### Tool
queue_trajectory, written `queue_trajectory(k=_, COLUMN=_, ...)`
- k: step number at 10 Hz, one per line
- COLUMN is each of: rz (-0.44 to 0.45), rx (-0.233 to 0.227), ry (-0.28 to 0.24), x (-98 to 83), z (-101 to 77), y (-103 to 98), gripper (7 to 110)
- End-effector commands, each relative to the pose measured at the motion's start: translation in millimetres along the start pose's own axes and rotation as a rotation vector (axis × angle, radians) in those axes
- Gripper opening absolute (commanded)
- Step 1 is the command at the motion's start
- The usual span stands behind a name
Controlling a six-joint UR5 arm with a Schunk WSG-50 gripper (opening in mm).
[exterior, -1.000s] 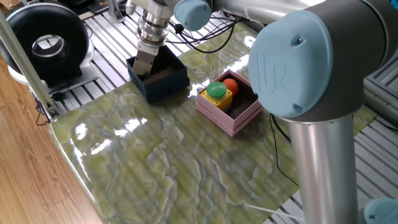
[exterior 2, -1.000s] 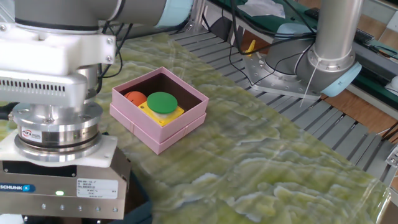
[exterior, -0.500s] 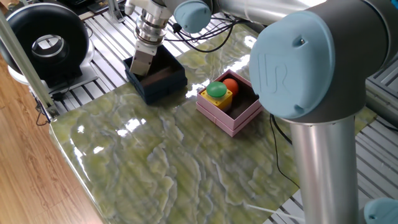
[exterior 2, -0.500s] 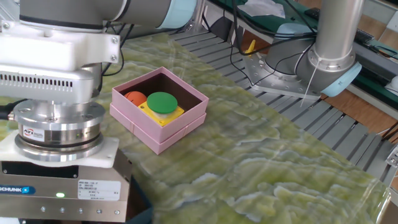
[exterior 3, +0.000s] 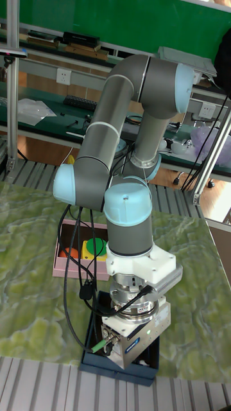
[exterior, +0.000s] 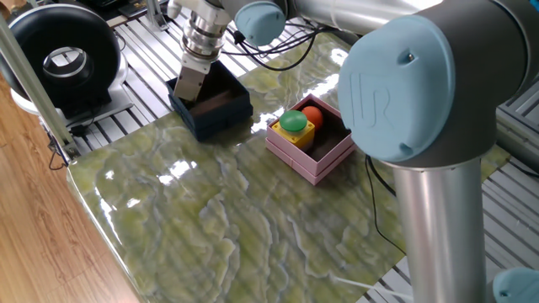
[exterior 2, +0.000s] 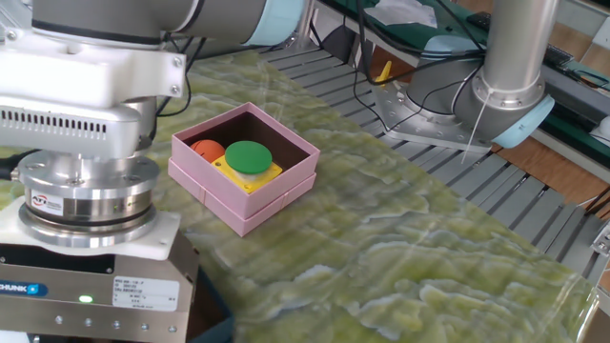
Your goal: Move an object from one box to another
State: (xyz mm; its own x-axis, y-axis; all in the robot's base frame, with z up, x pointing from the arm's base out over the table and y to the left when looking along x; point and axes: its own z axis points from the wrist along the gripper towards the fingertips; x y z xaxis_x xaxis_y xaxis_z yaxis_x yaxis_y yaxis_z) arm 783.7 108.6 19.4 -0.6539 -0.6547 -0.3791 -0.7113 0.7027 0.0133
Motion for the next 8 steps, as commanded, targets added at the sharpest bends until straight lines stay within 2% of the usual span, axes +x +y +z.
queue_trajectory(k=1, rz=0.02, rx=0.019, ry=-0.011, x=-2.4, z=3.3, y=-7.4, gripper=22)
queue_trajectory(k=2, rz=0.014, rx=0.025, ry=-0.004, x=-1.0, z=4.4, y=-7.8, gripper=22)
queue_trajectory(k=3, rz=-0.007, rx=0.026, ry=0.004, x=0.7, z=3.9, y=-7.0, gripper=44)
queue_trajectory(k=6, rz=-0.031, rx=0.024, ry=0.0, x=-0.6, z=4.6, y=-5.5, gripper=44)
queue_trajectory(k=7, rz=-0.023, rx=0.02, ry=-0.005, x=-1.7, z=6.1, y=-3.4, gripper=66)
queue_trajectory(k=8, rz=-0.018, rx=0.019, ry=-0.006, x=-1.7, z=6.8, y=-2.1, gripper=66)
